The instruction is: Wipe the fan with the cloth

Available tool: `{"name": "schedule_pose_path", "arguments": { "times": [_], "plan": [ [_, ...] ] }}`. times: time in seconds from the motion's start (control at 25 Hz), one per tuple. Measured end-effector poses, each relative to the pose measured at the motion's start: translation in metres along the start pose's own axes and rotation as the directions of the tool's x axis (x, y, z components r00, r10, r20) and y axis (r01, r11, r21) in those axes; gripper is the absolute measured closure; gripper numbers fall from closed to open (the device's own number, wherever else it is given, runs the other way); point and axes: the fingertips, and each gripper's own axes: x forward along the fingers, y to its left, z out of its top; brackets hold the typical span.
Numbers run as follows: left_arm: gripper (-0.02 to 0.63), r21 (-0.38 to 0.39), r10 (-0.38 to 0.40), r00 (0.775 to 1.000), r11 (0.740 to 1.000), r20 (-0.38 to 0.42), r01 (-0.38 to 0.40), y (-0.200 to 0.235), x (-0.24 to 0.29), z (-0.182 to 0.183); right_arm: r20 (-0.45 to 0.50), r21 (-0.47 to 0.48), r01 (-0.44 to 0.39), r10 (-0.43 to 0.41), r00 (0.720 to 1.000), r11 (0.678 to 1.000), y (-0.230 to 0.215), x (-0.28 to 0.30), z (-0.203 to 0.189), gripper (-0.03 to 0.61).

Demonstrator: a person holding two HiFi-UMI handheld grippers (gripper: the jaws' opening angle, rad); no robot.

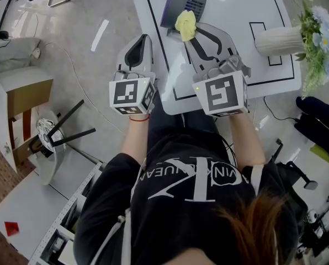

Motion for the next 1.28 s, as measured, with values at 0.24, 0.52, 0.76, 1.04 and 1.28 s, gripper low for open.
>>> {"name": "schedule_pose_path", "arguments": {
  "times": [0.24,0.52,0.76,1.04,1.28],
  "plan": [
    [0.603,-0.004,0.009,1.0,1.0,-0.003,-0.009,0.002,-0.005,-0.004,0.007,0.017,-0.003,0.003,1.0,1.0,0.005,0.0,-0.004,0.512],
    [0.603,-0.011,0.009,1.0,1.0,-0.007,-0.009,0.002,-0.006,-0.006,-0.031,0.063,-0.039,0.041,0.999,0.997,0.019,0.004,-0.023,0.514],
    [0.603,-0.016,0.013,1.0,1.0,-0.009,-0.013,0.003,-0.004,-0.008,-0.034,0.058,-0.048,0.05,0.998,0.997,0.016,0.005,-0.021,0.514],
    [0.603,-0.017,0.009,1.0,1.0,-0.002,-0.009,0.007,0.003,-0.003,0.01,0.056,-0.041,0.04,0.999,0.998,0.008,0.005,-0.004,0.514],
    [0.603,-0.015,-0.007,1.0,1.0,0.001,0.007,0.012,0.018,0.004,0.044,0.041,-0.032,0.031,0.999,0.999,-0.007,0.01,0.015,0.512]
  ]
}}
